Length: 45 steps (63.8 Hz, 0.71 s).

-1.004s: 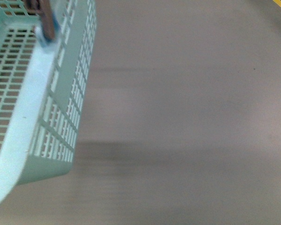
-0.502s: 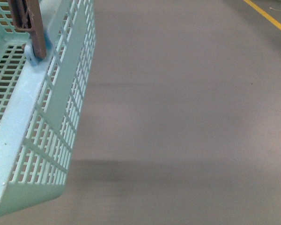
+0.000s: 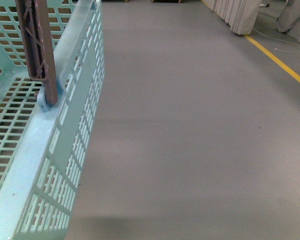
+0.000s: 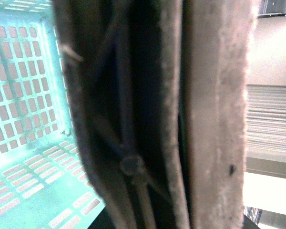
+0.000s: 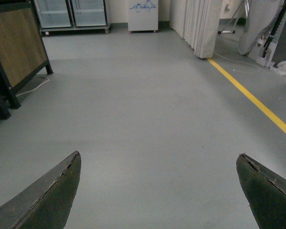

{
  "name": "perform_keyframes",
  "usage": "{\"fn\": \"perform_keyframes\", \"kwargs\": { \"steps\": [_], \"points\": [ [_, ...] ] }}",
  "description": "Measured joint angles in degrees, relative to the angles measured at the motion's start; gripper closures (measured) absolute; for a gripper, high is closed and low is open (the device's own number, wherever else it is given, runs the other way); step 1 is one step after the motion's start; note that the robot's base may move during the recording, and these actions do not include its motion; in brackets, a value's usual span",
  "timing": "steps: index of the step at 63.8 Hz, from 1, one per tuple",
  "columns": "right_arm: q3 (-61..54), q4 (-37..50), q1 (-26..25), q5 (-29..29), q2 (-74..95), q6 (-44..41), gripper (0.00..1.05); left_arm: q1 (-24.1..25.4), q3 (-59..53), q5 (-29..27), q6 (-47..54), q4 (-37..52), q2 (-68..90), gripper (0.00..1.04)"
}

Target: Pick lemon and mango into basket

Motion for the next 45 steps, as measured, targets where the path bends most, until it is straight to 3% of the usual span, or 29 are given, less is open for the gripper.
{"fn": "perform_keyframes", "kwargs": {
  "steps": [45],
  "points": [
    [0.0, 0.0, 0.0, 0.0, 0.0, 0.0, 0.09, 0.0, 0.0, 0.0, 0.0, 0.0, 0.0, 0.9]
  ]
}}
